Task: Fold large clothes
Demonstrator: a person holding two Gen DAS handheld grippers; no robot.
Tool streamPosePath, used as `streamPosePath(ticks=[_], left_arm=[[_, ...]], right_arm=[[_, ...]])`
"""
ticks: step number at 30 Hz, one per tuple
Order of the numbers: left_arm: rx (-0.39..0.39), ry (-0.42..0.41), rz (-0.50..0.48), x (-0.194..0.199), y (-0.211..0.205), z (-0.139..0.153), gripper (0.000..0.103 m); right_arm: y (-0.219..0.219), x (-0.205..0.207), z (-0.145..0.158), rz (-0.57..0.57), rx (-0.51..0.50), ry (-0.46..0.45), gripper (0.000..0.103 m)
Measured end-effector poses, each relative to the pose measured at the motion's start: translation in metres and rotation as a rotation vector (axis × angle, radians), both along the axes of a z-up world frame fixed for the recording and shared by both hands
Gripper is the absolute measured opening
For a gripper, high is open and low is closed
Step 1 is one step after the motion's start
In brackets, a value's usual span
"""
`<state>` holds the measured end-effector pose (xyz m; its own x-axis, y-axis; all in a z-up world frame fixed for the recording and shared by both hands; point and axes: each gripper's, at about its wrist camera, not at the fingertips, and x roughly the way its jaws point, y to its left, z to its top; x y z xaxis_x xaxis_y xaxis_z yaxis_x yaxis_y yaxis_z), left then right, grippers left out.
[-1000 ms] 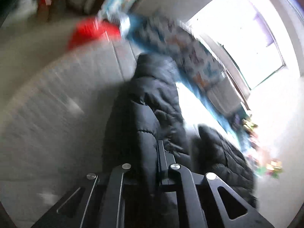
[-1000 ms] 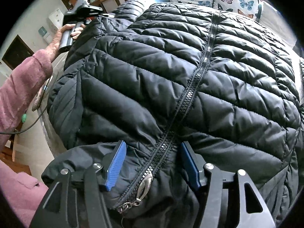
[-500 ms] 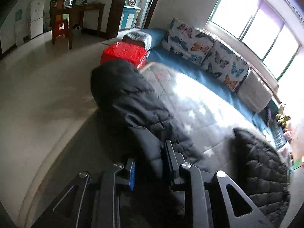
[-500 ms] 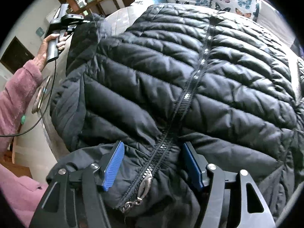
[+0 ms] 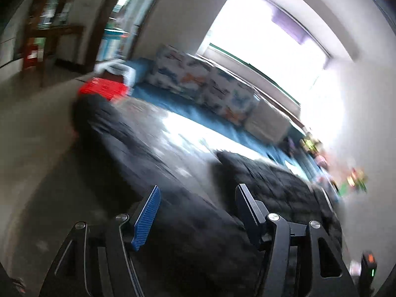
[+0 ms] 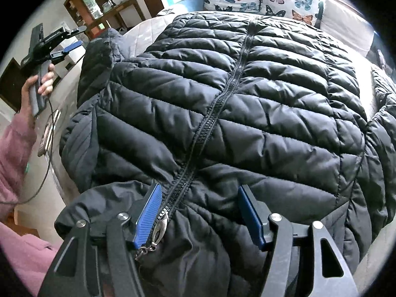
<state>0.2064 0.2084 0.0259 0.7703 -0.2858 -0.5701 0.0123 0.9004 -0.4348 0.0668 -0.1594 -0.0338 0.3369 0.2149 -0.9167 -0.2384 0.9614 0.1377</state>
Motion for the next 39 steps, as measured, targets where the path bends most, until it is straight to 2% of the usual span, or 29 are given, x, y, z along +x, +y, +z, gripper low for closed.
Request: streamPosePath(ticks=[3,6,9,13,15,17,19,23,26,30,32,36,39], left_arm=[[0.043,0.052,-0.068,0.006,-0.033,-0.023,0.066],[0.017,0.118,-0.078,0.021,-0.043,-0.051,0.065],[-0.012,0.144,-0.051,0.051,-0.041,-0.073,0.065],[0.024,0.171,-0.03,0.093,-0.041,-0.094,0.065],[0.098,0.19,-0.009,0.115,-0.041,-0.103,0.066],[0.111,0.234,-0.009,0.13,-0.038,-0.112,0.066],[0.062,0.246,-0.006,0.144,-0.03,-0.113,0.066],[0.032,0.203,0.042,0.152,0.001,-0.088,0.066],[0.012,0.212,0.102,0.161,0.034,-0.079,0.066],[-0.045,0.218,0.174,0.178,0.075,-0.086,0.066],[-0.046,0.232,0.198,0.188,0.091,-0.09,0.066],[0.008,0.256,0.215,0.209,0.105,-0.1,0.067],[0.177,0.245,0.217,0.226,0.092,-0.106,0.073]], right_arm=[[0.0,0.0,0.0,-0.001,0.007,0.003,0.07],[0.001,-0.001,-0.001,0.002,0.008,0.002,0.07],[-0.001,0.0,-0.004,0.0,0.013,0.009,0.07],[-0.003,0.001,-0.006,-0.004,0.021,0.016,0.07],[-0.004,0.002,-0.007,-0.004,0.026,0.019,0.07],[-0.005,0.003,-0.008,-0.004,0.032,0.021,0.07],[-0.005,0.002,-0.008,-0.005,0.035,0.024,0.07],[-0.003,0.001,-0.008,0.001,0.03,0.026,0.07],[-0.003,0.001,-0.009,-0.004,0.033,0.028,0.07],[-0.004,0.001,-0.01,-0.008,0.04,0.033,0.07],[-0.004,0.001,-0.01,-0.008,0.041,0.038,0.071],[-0.005,0.004,-0.011,-0.008,0.053,0.046,0.073],[-0.007,0.006,-0.012,-0.009,0.062,0.053,0.074]])
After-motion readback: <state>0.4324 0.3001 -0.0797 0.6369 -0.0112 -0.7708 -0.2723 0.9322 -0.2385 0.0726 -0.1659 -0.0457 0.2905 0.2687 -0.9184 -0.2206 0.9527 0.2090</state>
